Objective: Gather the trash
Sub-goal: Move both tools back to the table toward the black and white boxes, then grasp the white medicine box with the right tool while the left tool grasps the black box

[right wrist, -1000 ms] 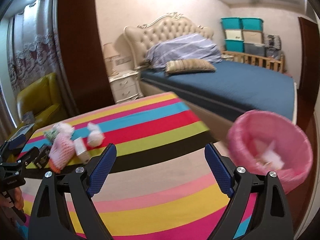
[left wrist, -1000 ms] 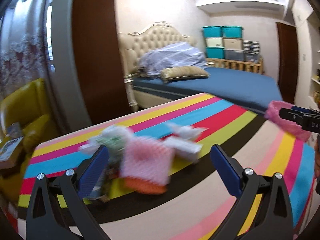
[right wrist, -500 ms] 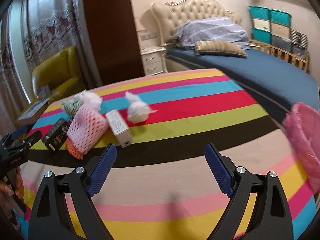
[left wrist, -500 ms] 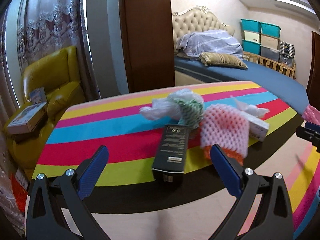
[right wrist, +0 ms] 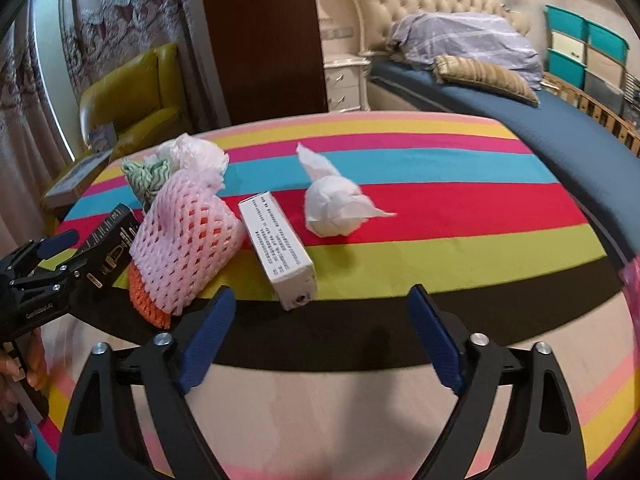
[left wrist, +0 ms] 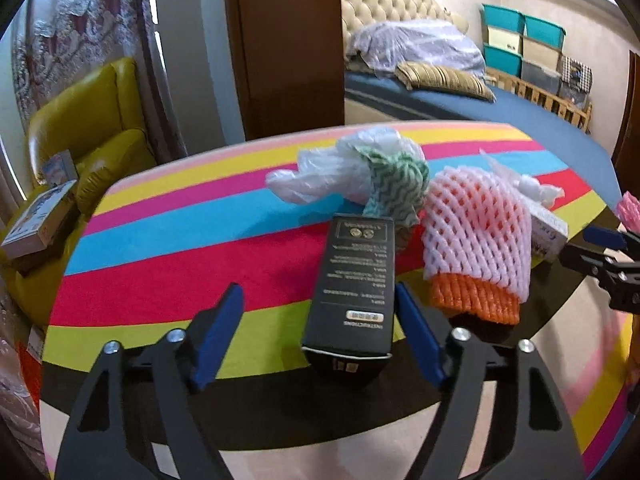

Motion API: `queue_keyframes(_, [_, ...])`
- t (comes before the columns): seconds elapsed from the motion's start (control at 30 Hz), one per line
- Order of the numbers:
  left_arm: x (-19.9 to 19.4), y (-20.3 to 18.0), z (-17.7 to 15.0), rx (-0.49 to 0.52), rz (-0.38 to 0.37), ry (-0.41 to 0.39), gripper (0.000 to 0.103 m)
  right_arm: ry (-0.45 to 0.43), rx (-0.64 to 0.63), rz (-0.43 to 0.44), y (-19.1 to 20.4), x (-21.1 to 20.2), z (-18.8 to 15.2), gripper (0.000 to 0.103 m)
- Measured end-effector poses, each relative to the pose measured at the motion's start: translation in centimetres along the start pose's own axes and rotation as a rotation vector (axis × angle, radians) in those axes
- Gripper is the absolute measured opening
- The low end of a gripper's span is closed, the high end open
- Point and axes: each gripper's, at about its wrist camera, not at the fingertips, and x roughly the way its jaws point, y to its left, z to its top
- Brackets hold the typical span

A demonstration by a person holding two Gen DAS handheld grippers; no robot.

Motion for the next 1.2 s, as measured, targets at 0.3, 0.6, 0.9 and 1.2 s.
queue_keyframes(0.3, [1.9, -1.0, -0.1, 0.039, -0.037, 0.088, 0.048, 0.074, -0.052, 0.031, 1.4, 3.1, 2.0, 0.061])
queue_keyframes(0.6, [0.6, -1.6, -0.4, 0.060, -0.011, 0.034, 0.038, 0.010, -0.097, 0.028, 2.3, 1.1, 1.0, 0.025])
queue_keyframes(0.9, [-2.6, -2.9, -1.3, 0.066, 0.002, -0.069, 0.038, -0.025, -0.077, 0.039, 1.7, -2.2, -1.9, 0.025])
queue_keyframes(1.2, [-5.5, -5.3, -2.4, 0.079, -0.039, -0.147, 0.038, -0.064, -0.050, 0.050, 1.2, -5.1, -3.9, 0.025])
